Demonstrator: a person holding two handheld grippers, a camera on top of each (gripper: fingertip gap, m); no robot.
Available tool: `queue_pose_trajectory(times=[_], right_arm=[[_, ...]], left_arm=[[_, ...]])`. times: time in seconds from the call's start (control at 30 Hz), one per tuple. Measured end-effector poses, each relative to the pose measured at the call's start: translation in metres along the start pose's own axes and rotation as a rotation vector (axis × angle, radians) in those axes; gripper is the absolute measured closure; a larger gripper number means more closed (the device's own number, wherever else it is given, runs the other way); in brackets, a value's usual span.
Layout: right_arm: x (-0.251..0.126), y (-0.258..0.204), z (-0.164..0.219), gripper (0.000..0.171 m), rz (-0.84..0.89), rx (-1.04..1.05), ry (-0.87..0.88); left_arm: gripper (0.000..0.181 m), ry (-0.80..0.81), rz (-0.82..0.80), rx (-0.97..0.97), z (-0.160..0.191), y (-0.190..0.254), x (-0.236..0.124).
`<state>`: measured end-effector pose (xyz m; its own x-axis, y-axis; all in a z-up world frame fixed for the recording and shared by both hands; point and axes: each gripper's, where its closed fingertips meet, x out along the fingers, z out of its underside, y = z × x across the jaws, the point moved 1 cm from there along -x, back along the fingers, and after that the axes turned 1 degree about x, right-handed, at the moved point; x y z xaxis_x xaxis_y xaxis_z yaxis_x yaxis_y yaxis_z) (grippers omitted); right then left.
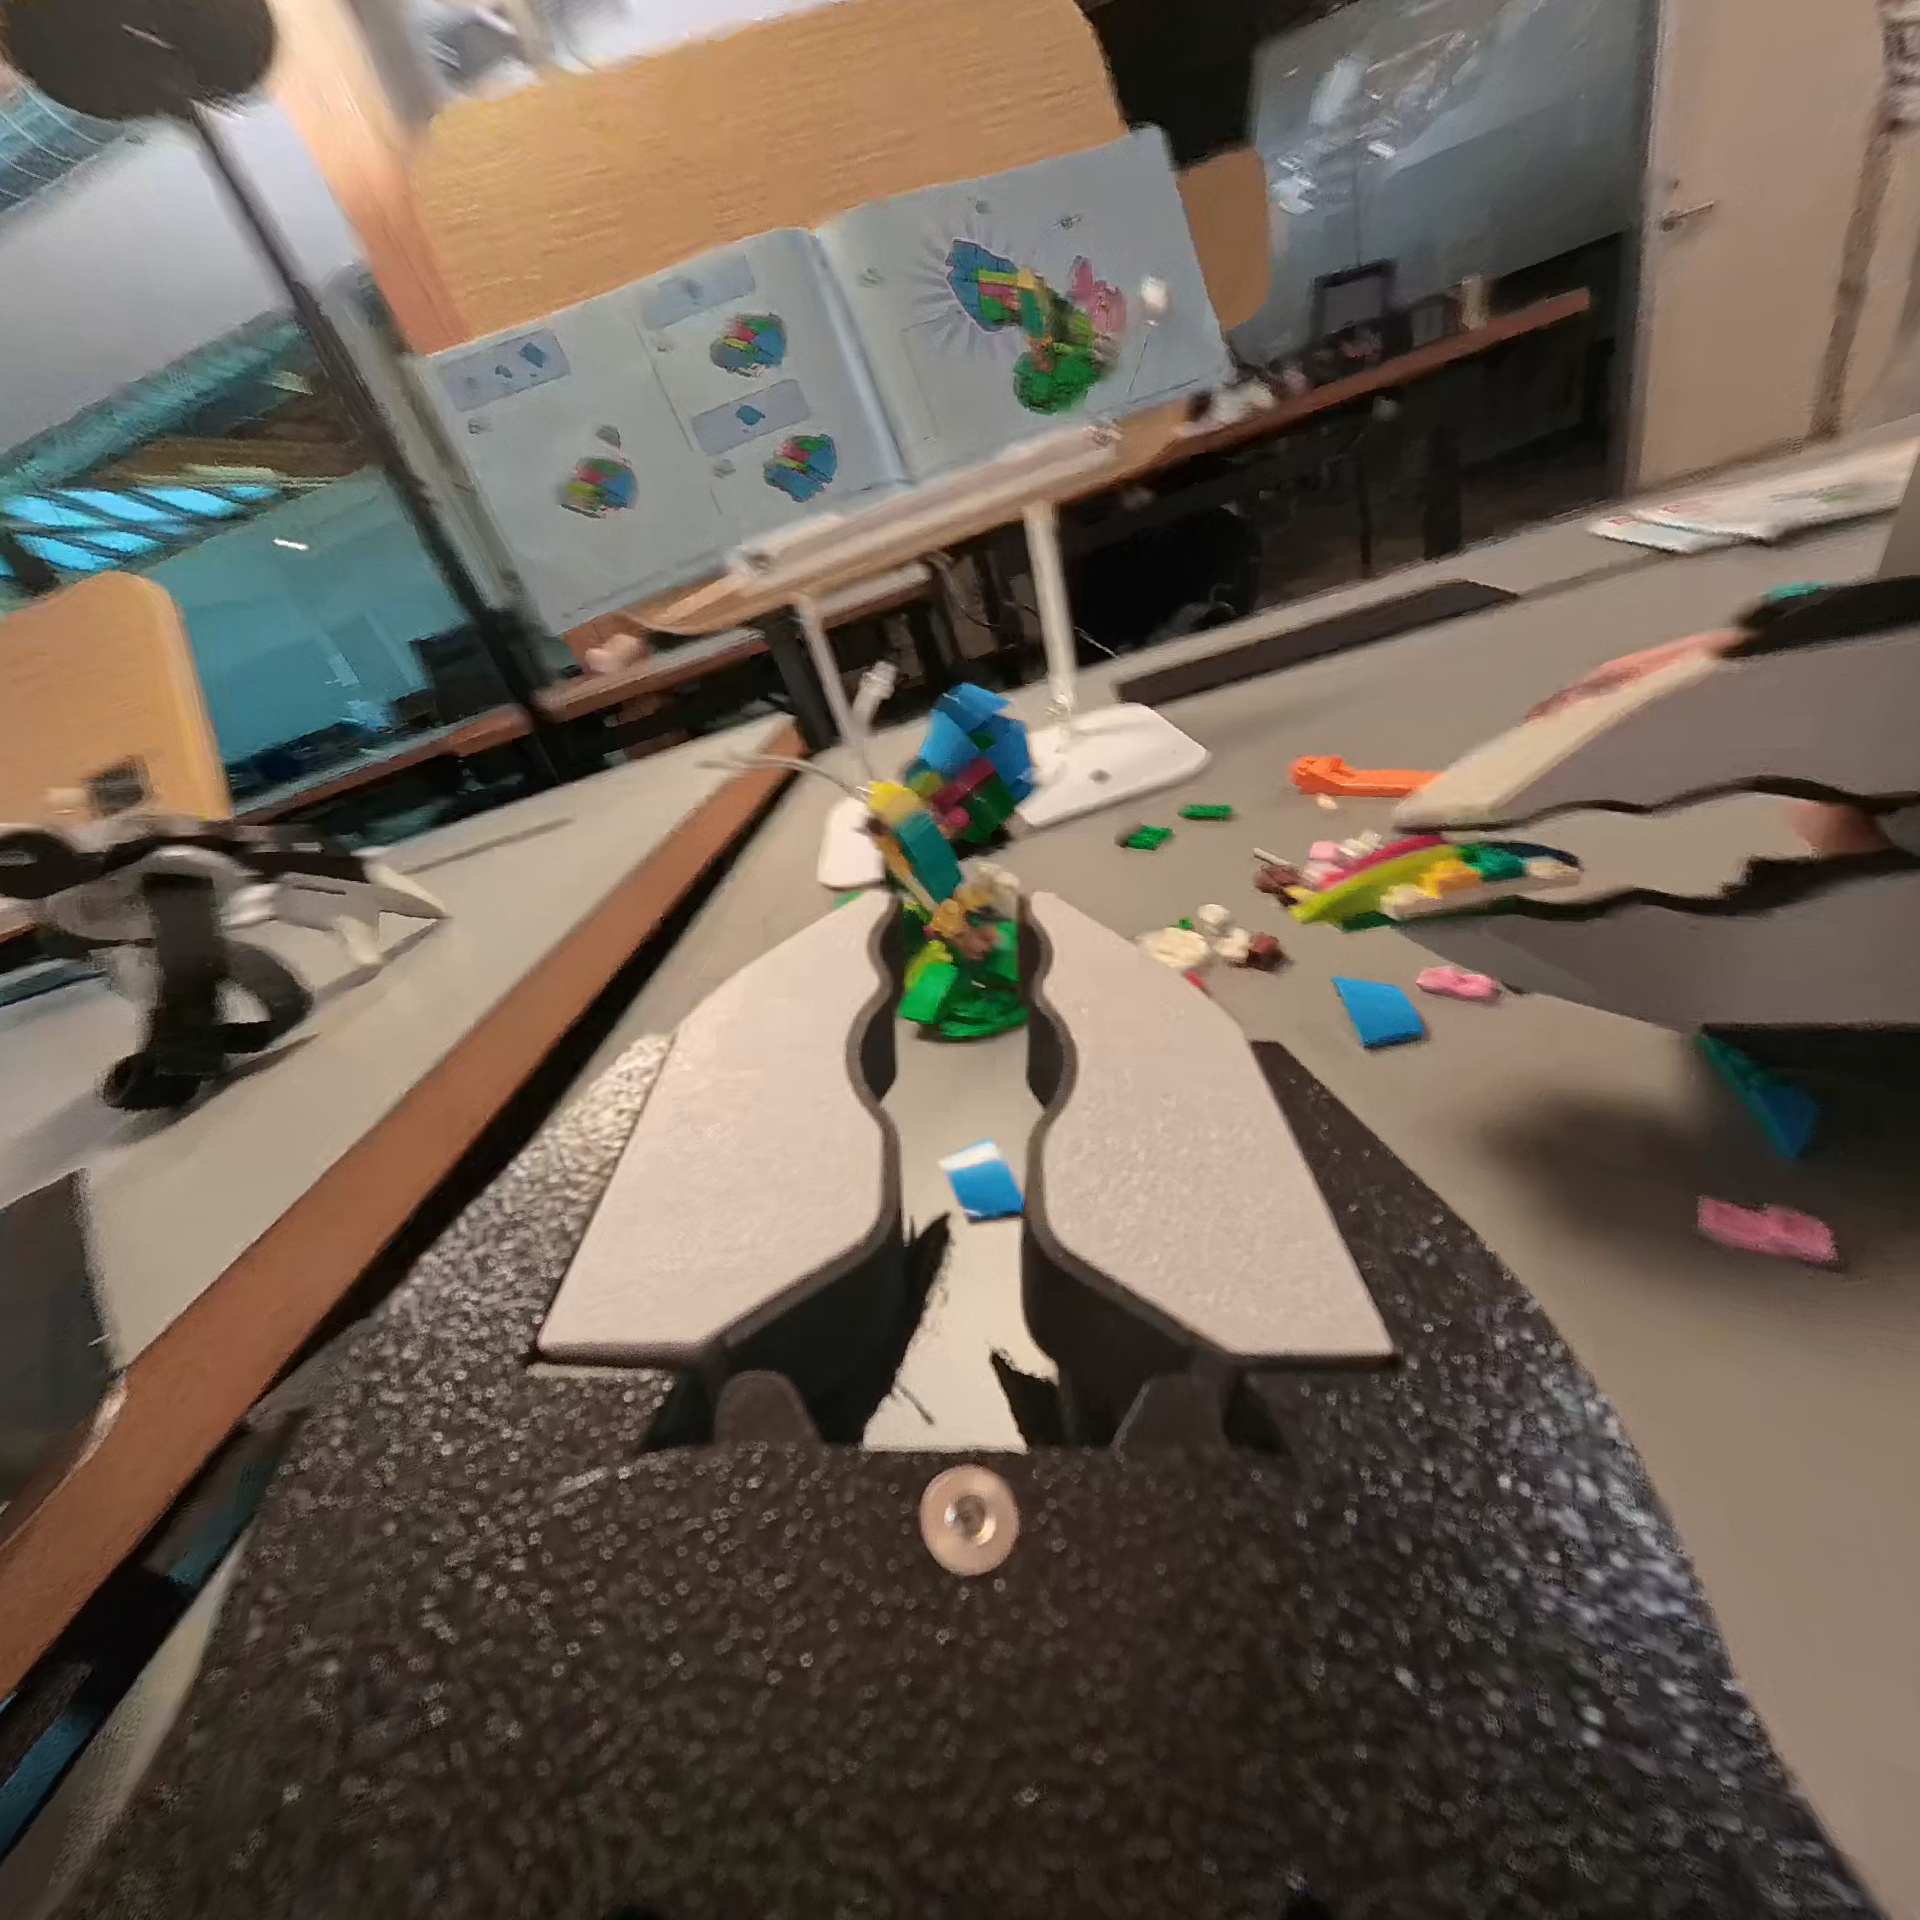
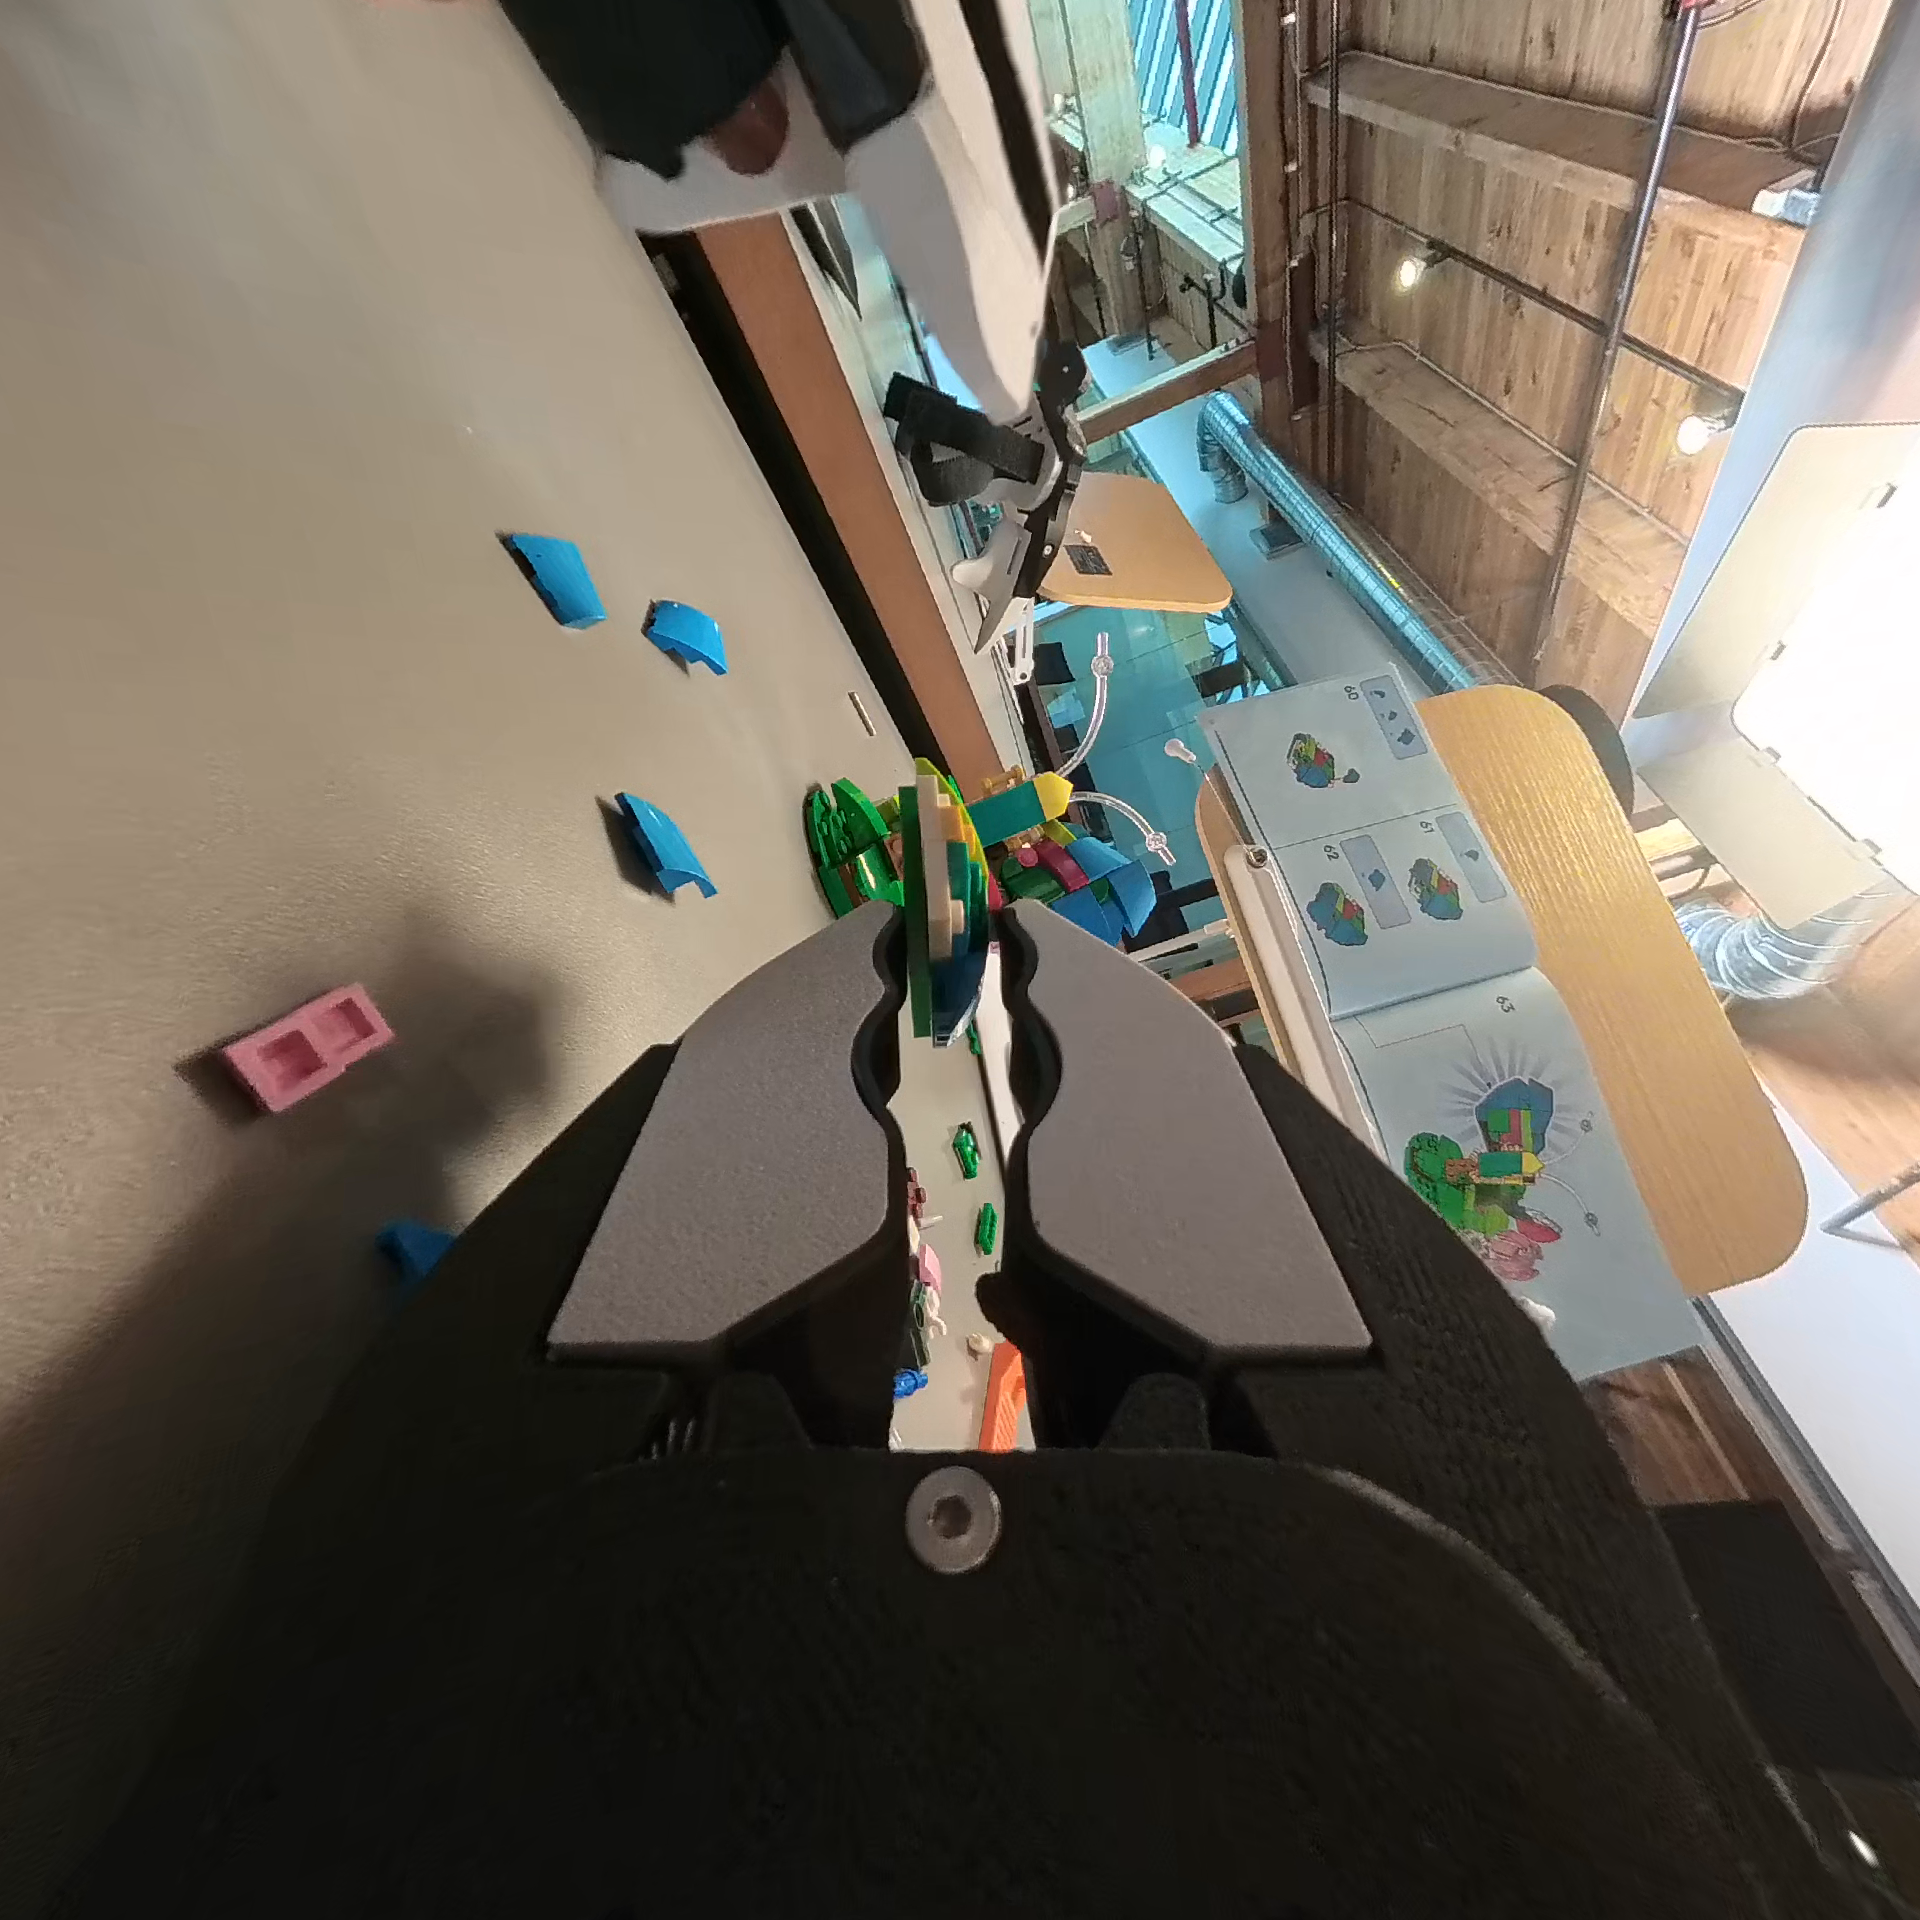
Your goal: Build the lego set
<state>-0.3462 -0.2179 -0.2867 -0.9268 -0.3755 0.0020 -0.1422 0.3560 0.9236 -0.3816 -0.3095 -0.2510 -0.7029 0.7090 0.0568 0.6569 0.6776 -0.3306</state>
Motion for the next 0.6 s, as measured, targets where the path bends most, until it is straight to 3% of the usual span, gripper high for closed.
queue_pose_trajectory(times=[0.23,0.6], right_arm=[[0.0,0.0,0.001,0.156,-0.004,0.013,-0.002],[0.002,-0.002,0.0,0.156,-0.007,-0.012,-0.011]], left_arm=[[0.149,-0.364,0.525,-0.011,0.05,0.029,-0.018],[0.151,-0.594,0.643,-0.013,0.081,0.032,-0.023]])
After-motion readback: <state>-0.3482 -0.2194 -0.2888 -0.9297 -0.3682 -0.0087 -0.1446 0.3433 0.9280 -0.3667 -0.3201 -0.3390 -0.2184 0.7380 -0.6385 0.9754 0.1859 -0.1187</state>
